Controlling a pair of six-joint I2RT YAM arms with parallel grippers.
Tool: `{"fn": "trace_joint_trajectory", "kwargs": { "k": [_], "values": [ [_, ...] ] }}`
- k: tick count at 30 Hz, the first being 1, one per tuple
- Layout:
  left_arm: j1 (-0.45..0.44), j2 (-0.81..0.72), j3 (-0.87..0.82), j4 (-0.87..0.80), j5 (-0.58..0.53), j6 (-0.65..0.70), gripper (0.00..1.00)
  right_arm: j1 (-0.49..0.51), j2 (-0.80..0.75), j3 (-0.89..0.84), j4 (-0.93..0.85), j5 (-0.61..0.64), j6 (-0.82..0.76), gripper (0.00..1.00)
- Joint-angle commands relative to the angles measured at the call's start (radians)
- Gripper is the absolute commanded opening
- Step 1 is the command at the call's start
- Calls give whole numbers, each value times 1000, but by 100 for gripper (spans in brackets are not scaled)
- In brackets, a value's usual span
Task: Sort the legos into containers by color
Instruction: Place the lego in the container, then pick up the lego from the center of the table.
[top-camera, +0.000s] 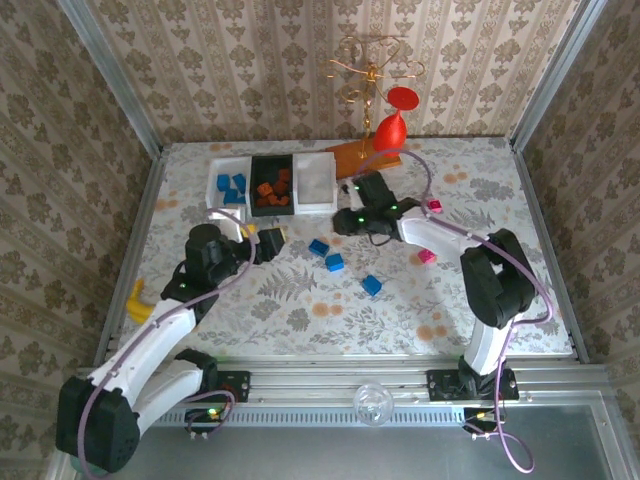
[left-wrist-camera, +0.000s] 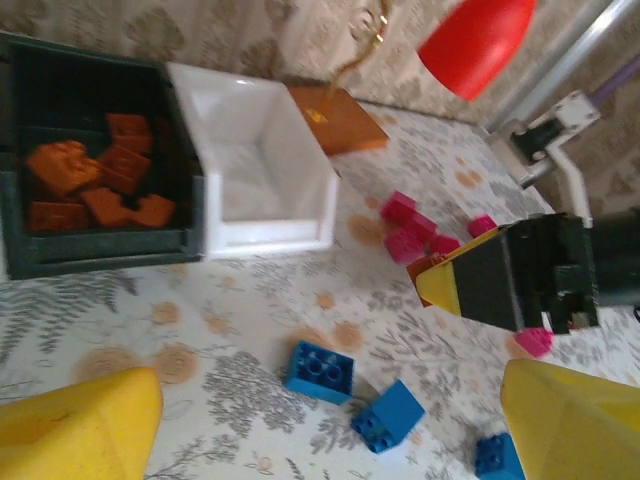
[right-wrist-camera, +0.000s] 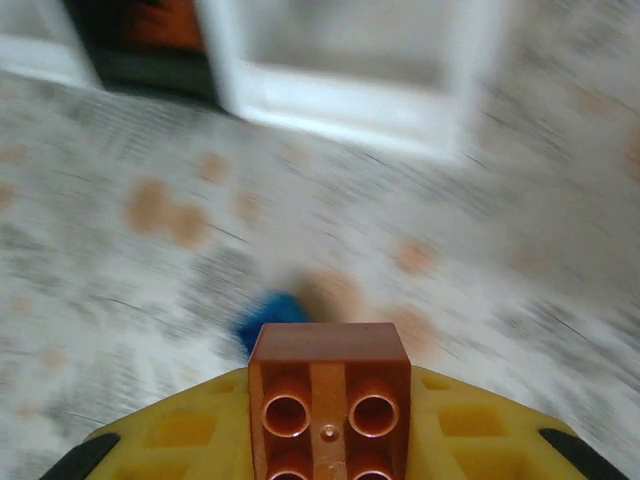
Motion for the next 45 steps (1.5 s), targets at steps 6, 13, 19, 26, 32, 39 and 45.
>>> {"fn": "trace_joint_trajectory", "kwargs": {
  "k": [6, 13, 19, 26, 32, 39, 45],
  "values": [
    [45, -93, -32, -153, -49, -6, 90, 81, 293, 358, 282, -43, 78, 30],
    [49, -157, -52, -222, -19, 8, 90, 87, 606, 773, 197, 84, 76, 32],
    [51, -197, -61, -267, -13, 22, 90, 76, 862, 1253, -62, 121, 44, 47],
    [49, -197, -98, -212, 44, -2, 90, 71, 644, 1066, -81, 100, -33, 63],
    [17, -153, -100, -134, 131, 10, 89, 60, 203, 425, 30, 216, -118, 70],
    [-107, -44, -78, -2, 137, 32, 89, -53, -89, -32, -94, 358, -83, 75],
    [-182, 68, -34, 62, 107, 37, 88, -181, -92, -131, -126, 352, -22, 74]
  ]
}}
